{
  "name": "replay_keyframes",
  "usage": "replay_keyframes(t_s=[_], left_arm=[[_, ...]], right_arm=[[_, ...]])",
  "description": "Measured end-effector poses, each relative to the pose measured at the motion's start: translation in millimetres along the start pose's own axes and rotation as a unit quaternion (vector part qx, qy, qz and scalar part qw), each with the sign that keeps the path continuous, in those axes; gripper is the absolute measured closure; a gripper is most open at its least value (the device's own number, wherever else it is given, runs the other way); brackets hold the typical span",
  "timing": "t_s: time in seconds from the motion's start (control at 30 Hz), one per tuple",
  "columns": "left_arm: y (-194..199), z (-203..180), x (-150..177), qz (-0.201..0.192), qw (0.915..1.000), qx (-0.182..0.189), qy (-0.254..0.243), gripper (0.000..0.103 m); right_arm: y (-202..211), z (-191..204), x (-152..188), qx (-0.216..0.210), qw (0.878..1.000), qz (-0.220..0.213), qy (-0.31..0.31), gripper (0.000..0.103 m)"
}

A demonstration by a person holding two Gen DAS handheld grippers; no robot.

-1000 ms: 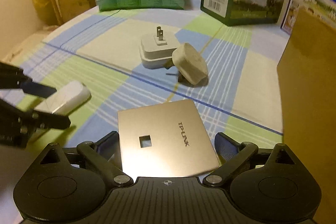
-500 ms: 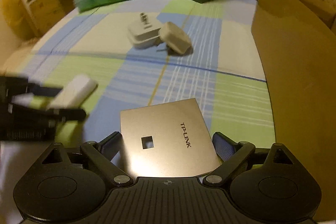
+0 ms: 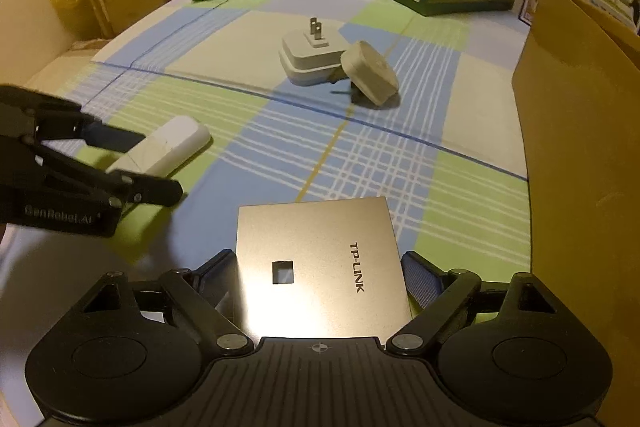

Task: Organize rigid objects
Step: 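Lift the gold panel with the right tool while the left tool holds the white block, then carry the white block and gold panel over the cardboard box with both tools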

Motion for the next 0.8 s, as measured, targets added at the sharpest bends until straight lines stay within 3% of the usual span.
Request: replay_keyframes(t_s=[0.13, 0.2, 0.43, 0.8], left_arm=[[0.7, -3.8, 1.2, -0.004, 0.9999, -0.003, -0.009, 0.057], [1.3, -5.8, 1.3, -0.006, 0.9999, 0.000, -0.011, 0.066], [1.2, -7.2, -0.6, -0.007, 0.9999, -0.004, -0.007, 0.068], [13.6, -8.7, -10.1, -0.028, 0.9995, 0.001, 0.011, 0.068]], right_arm=[[2.9, -0.7, -4.4, -0.007, 1.000, -0.011, -0.023, 0.018], [5.7, -2.2, -7.2, -0.002, 0.999, -0.019, -0.030, 0.018], [11.5, -14.5, -11.6, 0.003, 0.998, -0.028, -0.064, 0.018], [34.1, -28.0, -21.5, 0.011, 0.992, -0.077, -0.103, 0.018]])
Point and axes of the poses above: each gripper's, at about its wrist camera, not at the fingertips, and y roughly against the way its jaws point, z to its left, x to its underside, the point moved 3 cm from there along -y, roughly the way its jaws point, and after that the axes turned 5 degrees about y, right-handed, at the moved point
